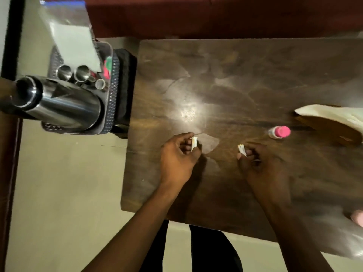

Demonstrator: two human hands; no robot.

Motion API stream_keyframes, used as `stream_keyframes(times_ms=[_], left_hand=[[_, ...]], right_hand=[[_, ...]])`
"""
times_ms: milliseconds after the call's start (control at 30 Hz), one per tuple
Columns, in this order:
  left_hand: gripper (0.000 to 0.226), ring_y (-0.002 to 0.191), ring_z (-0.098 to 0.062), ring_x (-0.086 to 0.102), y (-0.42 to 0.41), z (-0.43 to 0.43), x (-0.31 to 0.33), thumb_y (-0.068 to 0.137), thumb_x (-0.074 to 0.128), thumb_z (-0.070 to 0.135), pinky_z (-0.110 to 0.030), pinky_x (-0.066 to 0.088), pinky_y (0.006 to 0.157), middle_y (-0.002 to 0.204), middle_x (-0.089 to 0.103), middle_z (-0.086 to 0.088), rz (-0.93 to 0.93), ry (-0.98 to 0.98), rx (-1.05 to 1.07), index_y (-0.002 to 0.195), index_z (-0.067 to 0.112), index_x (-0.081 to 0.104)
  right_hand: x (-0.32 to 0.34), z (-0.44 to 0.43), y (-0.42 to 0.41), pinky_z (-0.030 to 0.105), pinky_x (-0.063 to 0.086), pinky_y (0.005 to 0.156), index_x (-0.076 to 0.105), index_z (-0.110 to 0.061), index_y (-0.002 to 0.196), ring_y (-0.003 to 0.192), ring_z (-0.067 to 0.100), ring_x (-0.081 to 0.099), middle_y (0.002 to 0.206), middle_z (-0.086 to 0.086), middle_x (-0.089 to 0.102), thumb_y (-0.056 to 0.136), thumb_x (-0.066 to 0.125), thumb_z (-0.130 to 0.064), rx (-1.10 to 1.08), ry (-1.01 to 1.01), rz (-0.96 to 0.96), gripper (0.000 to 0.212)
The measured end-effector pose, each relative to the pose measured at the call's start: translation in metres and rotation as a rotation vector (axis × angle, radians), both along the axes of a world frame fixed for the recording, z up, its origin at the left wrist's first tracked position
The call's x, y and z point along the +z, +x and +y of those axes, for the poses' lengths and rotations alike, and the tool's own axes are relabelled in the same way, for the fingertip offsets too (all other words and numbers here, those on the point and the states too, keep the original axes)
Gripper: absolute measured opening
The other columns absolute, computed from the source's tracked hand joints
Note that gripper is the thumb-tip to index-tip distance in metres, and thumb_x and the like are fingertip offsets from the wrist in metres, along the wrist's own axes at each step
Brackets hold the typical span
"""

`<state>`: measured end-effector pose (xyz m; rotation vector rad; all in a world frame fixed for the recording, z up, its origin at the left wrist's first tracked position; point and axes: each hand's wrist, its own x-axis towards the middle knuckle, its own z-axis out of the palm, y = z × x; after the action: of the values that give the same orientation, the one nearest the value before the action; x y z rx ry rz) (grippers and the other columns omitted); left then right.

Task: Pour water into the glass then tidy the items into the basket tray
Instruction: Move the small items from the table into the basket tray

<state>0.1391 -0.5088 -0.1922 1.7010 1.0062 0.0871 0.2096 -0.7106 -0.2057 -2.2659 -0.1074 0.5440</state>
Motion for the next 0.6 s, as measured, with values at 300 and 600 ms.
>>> stream_keyframes(times_ms=[300,600], left_hand=[[0.038,0.074,0.001,0.066,-0.029,0.115,0.022,0.082,0.081,0.003,-0.019,0.057,0.073,0.091,0.073,0.004,-0.005,-0.014,0.14,0.117,0.02,0.077],[0.041,0.081,0.007,0.069,-0.058,0.227,0.032,0.081,0.083,0.009,-0.008,0.054,0.07,0.094,0.072,0.017,0.042,0.073,0.153,0.119,0.021,0.077]], right_hand=[[0.018,0.152,0.0,0.004,0.047,0.071,0.077,-0.029,0.112,0.08,-0.009,0.065,0.088,-0.016,0.071,0.093,0.079,-0.018,0.044,0.122,0.035,0.022],[0.034,0.295,-0.011,0.003,0.049,0.072,0.078,-0.027,0.117,0.086,-0.002,0.069,0.092,-0.016,0.074,0.093,0.082,-0.023,0.129,0.124,0.046,0.025]])
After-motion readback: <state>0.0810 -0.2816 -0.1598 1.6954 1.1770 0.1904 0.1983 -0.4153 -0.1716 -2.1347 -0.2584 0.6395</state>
